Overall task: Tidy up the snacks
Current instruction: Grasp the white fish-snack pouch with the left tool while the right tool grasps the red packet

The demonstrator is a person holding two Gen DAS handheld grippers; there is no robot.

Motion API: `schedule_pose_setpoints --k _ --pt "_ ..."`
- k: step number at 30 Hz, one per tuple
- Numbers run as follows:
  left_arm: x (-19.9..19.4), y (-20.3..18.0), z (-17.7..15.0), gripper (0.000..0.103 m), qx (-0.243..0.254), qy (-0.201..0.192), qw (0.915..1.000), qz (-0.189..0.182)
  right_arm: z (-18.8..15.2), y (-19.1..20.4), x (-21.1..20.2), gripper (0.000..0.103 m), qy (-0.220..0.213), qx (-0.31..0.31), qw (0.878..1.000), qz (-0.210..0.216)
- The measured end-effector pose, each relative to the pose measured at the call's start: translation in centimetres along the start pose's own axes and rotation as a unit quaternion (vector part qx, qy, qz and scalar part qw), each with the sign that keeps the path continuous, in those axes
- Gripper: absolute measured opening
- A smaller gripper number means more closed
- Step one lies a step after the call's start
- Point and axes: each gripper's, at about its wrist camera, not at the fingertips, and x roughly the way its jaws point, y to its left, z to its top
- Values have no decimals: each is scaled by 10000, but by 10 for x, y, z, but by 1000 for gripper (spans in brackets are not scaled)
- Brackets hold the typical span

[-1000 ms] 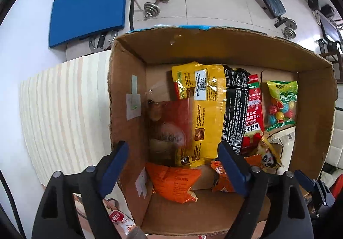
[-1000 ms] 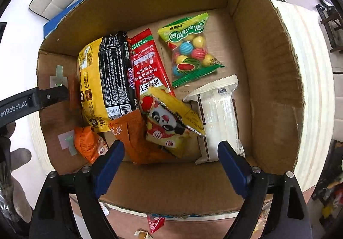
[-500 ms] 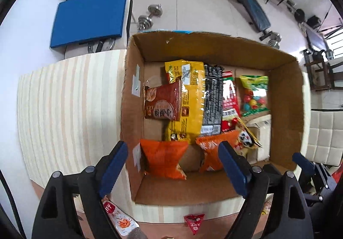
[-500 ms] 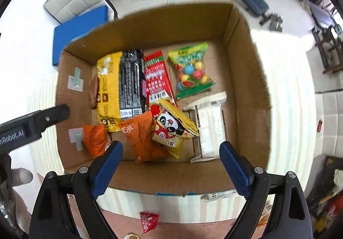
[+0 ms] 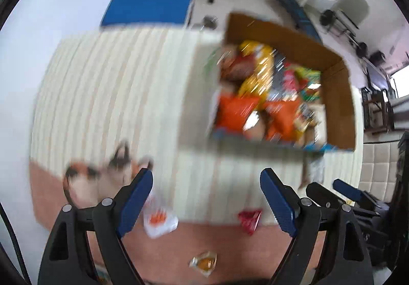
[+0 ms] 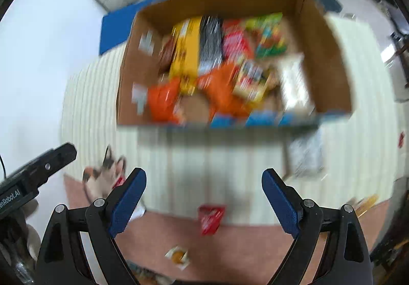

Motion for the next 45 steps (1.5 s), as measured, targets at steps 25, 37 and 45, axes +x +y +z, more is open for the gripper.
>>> schedule_pose_setpoints --k 25,37,45 --pt "196 129 -83 82 -1826 1876 9651 40 -99 -14 140 94 1459 699 9865 -253" --pt "181 93 -112 42 -955 1683 9800 462 -92 -22 149 94 1480 829 9851 -296" --pt "159 60 -132 42 -629 1506 9861 320 -92 -25 162 87 1603 984 9819 -214"
